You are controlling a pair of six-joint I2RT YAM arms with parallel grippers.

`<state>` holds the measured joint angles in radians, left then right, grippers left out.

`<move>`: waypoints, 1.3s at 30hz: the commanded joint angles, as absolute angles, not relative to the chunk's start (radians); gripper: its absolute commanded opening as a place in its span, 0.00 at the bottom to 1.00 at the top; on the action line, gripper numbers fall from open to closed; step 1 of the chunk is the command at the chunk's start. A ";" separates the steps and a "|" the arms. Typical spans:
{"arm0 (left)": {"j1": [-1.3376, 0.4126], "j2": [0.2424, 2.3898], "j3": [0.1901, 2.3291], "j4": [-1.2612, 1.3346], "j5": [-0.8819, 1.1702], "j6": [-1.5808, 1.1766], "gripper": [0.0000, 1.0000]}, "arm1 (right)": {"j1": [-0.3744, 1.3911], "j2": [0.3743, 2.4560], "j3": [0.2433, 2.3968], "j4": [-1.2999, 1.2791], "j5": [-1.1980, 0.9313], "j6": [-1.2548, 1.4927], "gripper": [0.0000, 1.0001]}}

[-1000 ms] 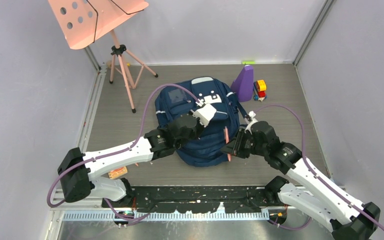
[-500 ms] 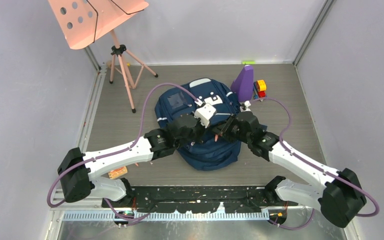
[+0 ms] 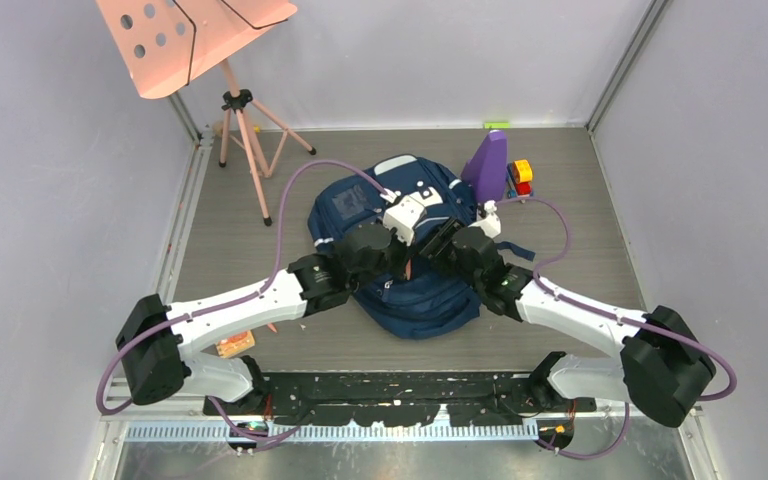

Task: Pack the student bag
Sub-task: Place the stationery in the student bag, then pick up the stationery from the center of the board.

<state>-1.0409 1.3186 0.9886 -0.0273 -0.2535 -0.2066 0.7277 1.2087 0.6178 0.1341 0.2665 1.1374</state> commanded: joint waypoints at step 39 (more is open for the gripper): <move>-0.514 0.950 0.696 -0.511 -0.212 -0.675 0.99 | 0.790 0.513 0.581 -0.500 0.621 0.704 0.63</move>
